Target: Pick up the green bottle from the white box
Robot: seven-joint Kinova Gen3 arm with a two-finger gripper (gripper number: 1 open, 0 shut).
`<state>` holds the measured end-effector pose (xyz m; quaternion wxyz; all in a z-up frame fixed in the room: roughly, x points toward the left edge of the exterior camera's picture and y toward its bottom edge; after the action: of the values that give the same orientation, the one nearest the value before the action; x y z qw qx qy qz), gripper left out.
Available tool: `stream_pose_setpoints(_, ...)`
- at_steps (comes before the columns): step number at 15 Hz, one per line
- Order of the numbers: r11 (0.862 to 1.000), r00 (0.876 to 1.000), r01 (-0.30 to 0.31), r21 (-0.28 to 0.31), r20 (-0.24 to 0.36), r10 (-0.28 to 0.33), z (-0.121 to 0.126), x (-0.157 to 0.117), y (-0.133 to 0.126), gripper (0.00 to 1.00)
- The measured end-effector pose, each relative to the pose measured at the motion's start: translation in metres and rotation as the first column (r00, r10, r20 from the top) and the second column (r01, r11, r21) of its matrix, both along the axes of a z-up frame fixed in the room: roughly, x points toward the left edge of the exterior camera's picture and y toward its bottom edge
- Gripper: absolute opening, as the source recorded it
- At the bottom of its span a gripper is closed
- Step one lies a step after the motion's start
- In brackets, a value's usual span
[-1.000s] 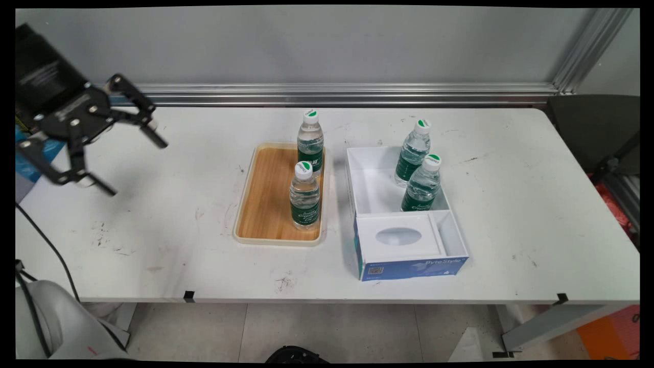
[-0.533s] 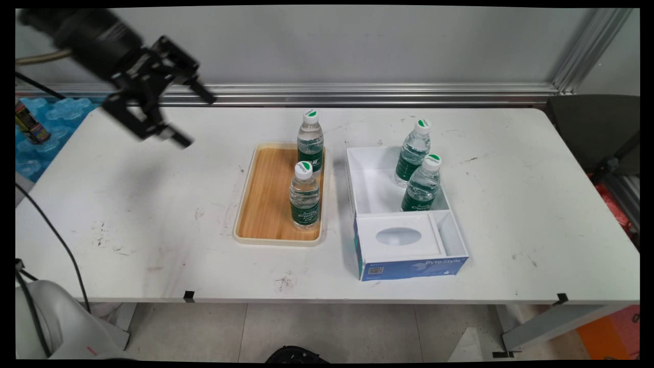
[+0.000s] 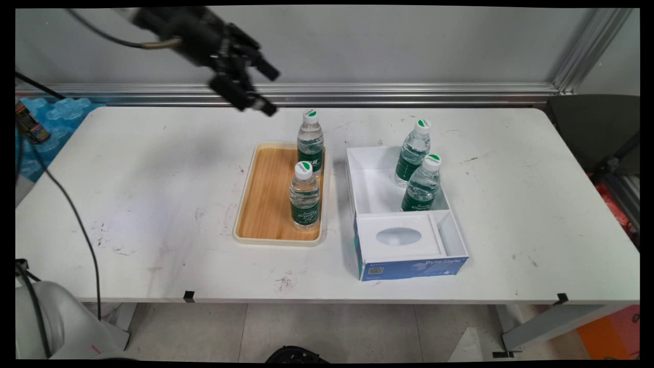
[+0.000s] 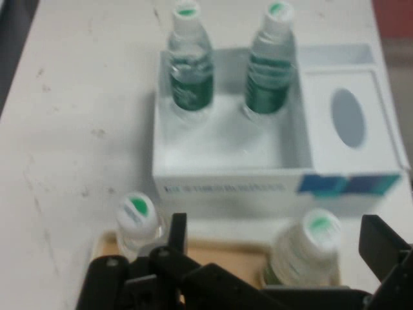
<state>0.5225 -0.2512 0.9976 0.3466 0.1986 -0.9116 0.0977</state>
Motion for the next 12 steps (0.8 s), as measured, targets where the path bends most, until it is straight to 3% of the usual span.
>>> stream_pose_setpoints(12,0.997,0.996,-0.070,0.025,-0.051,0.071,-0.084,-0.125,-0.099,1.00)
